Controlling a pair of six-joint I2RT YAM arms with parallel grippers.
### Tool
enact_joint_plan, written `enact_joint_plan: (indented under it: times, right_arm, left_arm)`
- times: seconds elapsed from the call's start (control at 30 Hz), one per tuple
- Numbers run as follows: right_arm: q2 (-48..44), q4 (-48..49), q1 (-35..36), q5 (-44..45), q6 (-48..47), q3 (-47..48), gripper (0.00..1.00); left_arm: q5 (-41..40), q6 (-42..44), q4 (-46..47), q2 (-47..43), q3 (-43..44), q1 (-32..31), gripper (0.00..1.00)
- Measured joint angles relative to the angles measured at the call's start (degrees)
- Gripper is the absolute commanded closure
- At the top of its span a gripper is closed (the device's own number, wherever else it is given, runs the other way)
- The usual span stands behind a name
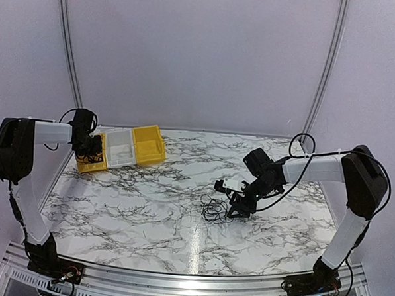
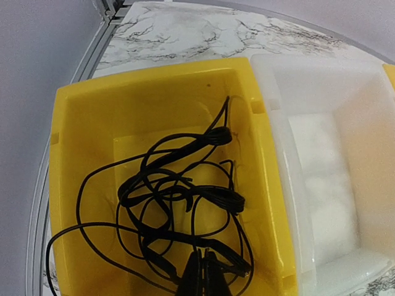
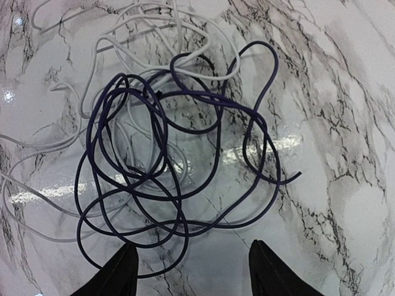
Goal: Untangle the cables
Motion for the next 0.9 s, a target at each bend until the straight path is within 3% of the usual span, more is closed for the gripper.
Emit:
enact_joint_plan:
  times: [0.17,0.27,0.47,0.77,0.9]
  right_arm:
    - [0.0,-0.1,0.0,0.1,0.0,0.0,0.38]
    - [0.0,-0.2,0.0,0.1,0.0,0.0,0.38]
    - [0.0,-0.3,0.0,0.1,0.0,0.0,0.38]
    - [-0.5,-0.7,0.0,0.1,0.0,0.3,0.38]
    - [-3.3,-0.9,-0.7,-0.2,0.3,0.5,0.40]
  left_arm:
    - [-2.7,0.0,-0.7,0.0,0.0,0.1,0.97]
    - [-4.3,0.1,-1.5,-0.9,0.0,0.1,0.70]
    - [-7.1,0.2,-2.9,-6.8,0.0,0.1,0.49]
    - [-6.0,0.0,-2.8,-18.8,-1.2,-0.7,0.46]
    - [-3.0,1.1,-2.8,-23.0,-2.6,-6.1,0.48]
